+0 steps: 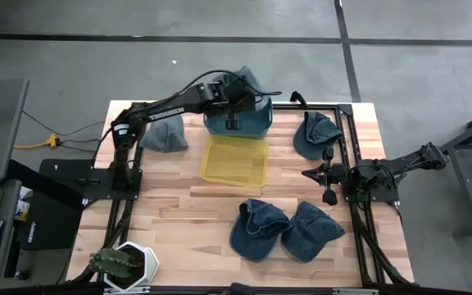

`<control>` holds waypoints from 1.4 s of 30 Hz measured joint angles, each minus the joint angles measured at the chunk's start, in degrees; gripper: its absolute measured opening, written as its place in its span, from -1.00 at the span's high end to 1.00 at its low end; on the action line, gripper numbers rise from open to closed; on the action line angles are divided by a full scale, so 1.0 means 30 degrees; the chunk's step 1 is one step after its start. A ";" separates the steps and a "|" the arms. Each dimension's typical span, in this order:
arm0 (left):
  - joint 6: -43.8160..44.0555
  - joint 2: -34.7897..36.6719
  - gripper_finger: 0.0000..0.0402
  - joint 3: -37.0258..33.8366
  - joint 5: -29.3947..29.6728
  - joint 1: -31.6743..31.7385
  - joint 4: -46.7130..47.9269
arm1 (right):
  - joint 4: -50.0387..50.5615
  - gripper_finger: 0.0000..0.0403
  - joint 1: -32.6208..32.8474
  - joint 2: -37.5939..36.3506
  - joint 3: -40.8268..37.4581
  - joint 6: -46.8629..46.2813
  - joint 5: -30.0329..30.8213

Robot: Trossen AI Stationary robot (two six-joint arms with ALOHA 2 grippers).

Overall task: Pick & Place hat
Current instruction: Put the bottom gray cap into the blue bin

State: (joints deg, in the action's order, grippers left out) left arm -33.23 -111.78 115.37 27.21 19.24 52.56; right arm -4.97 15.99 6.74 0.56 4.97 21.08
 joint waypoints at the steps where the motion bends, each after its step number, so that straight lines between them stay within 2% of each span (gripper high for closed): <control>1: -0.0014 -0.0334 1.00 0.0043 -0.0067 0.0001 -0.0180 | 0.0000 1.00 0.0002 -0.0005 0.0000 0.0000 -0.0006; 5: -0.0606 -0.0736 1.00 -0.0033 -0.1518 0.0371 0.0078 | 0.0000 1.00 0.0000 -0.0004 0.0000 0.0000 -0.0004; 8: -0.1254 -0.1404 1.00 0.0124 -0.1625 0.0407 -0.1176 | 0.0007 1.00 0.0000 0.0001 0.0000 0.0000 -0.0006; 10: -0.1413 -0.1590 1.00 -0.0064 -0.1876 0.0611 -0.0176 | 0.0000 1.00 0.0000 0.0001 0.0000 0.0000 0.0001; 13: -0.1377 -0.2119 1.00 0.0102 -0.2441 0.0688 -0.1038 | 0.0000 1.00 0.0005 0.0001 0.0000 0.0000 0.0001; 16: -0.1175 -0.2291 1.00 -0.0029 -0.2391 0.0848 -0.0208 | 0.0000 1.00 0.0004 0.0008 0.0004 0.0000 -0.0001; 19: -0.1282 -0.2826 1.00 0.0109 -0.2160 0.0846 -0.1379 | -0.0006 1.00 0.0001 0.0008 0.0006 0.0000 -0.0006; 22: -0.1268 -0.3060 1.00 -0.0044 -0.2110 0.0846 -0.0340 | 0.0000 1.00 0.0007 0.0008 0.0000 0.0000 -0.0005; 31: -0.0692 -0.3461 0.96 0.0035 -0.2046 0.0831 0.0202 | 0.0000 1.00 0.0007 0.0001 0.0000 0.0000 0.0000; 36: -0.0670 -0.3471 0.77 0.0037 -0.3041 0.0831 0.0124 | 0.0000 1.00 0.0004 0.0001 0.0006 0.0000 0.0001; 42: -0.0663 -0.3471 0.34 0.0029 -0.3339 0.0831 0.1155 | 0.0000 1.00 0.0000 0.0001 0.0007 0.0000 -0.0006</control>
State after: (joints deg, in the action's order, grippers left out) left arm -35.22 -122.19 115.46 17.19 21.74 56.02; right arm -4.97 15.99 6.74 0.58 4.97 21.06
